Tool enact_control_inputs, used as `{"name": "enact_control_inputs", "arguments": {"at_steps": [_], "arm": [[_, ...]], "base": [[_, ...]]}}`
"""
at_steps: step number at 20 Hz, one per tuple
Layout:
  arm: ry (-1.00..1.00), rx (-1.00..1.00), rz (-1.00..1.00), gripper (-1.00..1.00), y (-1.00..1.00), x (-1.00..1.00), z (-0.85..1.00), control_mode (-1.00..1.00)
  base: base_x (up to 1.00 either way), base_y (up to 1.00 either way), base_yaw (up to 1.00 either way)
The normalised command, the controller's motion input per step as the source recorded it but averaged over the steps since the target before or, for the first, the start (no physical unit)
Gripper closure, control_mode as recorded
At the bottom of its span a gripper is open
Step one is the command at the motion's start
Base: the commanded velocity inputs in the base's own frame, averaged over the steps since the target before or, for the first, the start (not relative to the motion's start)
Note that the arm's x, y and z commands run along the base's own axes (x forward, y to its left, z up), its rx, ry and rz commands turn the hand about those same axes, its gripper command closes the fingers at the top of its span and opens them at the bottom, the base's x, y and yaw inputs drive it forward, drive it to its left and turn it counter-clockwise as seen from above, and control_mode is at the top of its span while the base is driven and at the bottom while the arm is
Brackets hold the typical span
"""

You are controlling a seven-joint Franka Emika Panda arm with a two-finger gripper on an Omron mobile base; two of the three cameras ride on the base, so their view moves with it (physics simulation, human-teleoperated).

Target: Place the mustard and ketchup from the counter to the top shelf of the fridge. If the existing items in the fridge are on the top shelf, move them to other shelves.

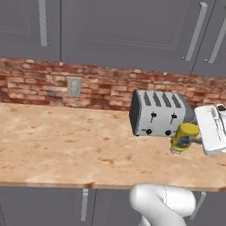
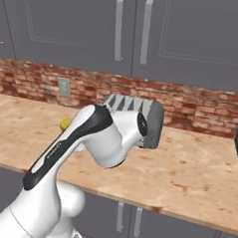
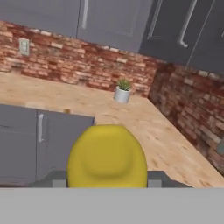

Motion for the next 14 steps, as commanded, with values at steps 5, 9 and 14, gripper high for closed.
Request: {"name": "enact_control_inputs", "arguments": {"at_steps": [5, 9, 14], "arm": [[0.24, 0.0, -0.21, 1.0, 0.17, -1.0, 0.48, -1.0], [0.04, 0.0, -0.12, 1.0, 0.18, -0.75, 0.01, 1.0], [0.0, 0.0, 0.0, 1.0, 0.0, 0.0, 0.0, 1.0]], "base": [[0.0, 0.0, 0.0], [-0.25, 0.02, -0.02], [-1.0, 0.01, -0.05]]}}
